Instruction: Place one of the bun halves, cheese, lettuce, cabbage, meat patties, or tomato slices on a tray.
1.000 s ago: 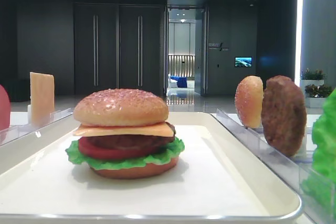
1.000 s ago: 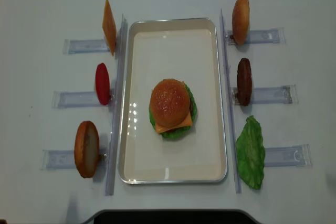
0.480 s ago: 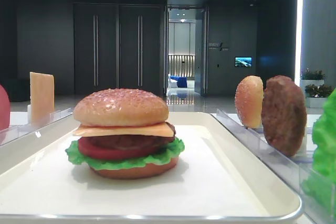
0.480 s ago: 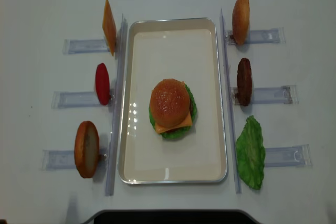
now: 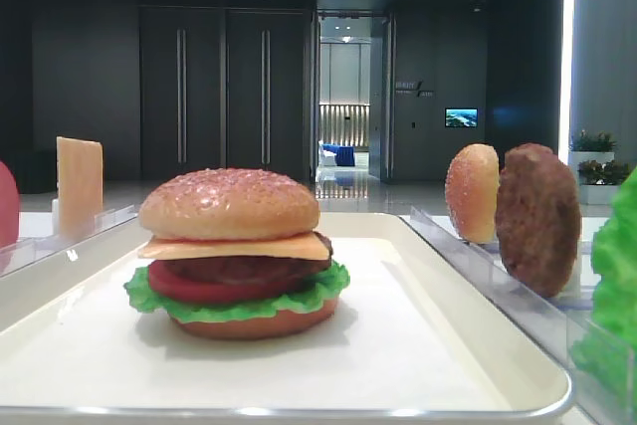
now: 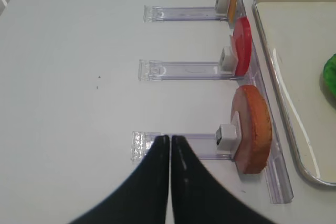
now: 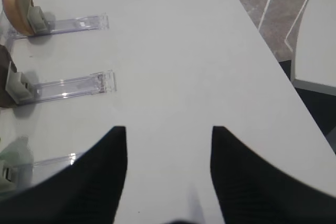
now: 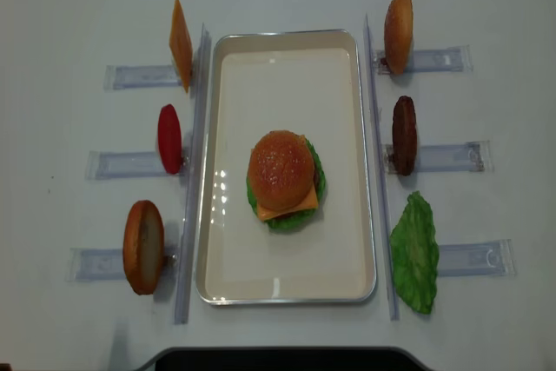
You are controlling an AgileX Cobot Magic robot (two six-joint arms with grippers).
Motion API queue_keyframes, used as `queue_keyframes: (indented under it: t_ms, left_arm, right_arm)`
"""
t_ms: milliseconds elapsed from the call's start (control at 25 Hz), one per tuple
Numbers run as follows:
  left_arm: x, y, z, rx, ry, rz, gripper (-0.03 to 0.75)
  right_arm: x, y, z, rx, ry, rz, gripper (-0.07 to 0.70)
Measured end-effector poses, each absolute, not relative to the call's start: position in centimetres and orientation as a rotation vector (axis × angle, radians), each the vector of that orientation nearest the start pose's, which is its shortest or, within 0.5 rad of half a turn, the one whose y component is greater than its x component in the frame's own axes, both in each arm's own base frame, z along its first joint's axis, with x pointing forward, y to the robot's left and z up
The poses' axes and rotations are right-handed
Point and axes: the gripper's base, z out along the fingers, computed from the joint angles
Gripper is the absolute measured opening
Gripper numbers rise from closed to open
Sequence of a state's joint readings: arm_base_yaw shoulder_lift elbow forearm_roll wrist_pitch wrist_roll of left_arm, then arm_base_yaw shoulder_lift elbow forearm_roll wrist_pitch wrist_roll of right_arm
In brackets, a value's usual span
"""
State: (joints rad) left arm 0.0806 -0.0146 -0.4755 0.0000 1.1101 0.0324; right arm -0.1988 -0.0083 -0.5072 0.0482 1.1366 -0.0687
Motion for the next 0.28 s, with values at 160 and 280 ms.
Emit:
queue_keyframes:
  t_ms: [160, 280]
  left_arm:
    - [-0.64, -0.05, 26.65, -0.051, 2.104, 0.068, -0.001]
    - [-0.64, -0.05, 26.65, -0.051, 2.104, 0.068, -0.001]
  right_arm:
    - [-0.94, 0.6, 27.32, 0.132, 2.101, -0.102, 0.342]
    - [-0.94, 0.6, 27.32, 0.132, 2.101, -0.102, 0.342]
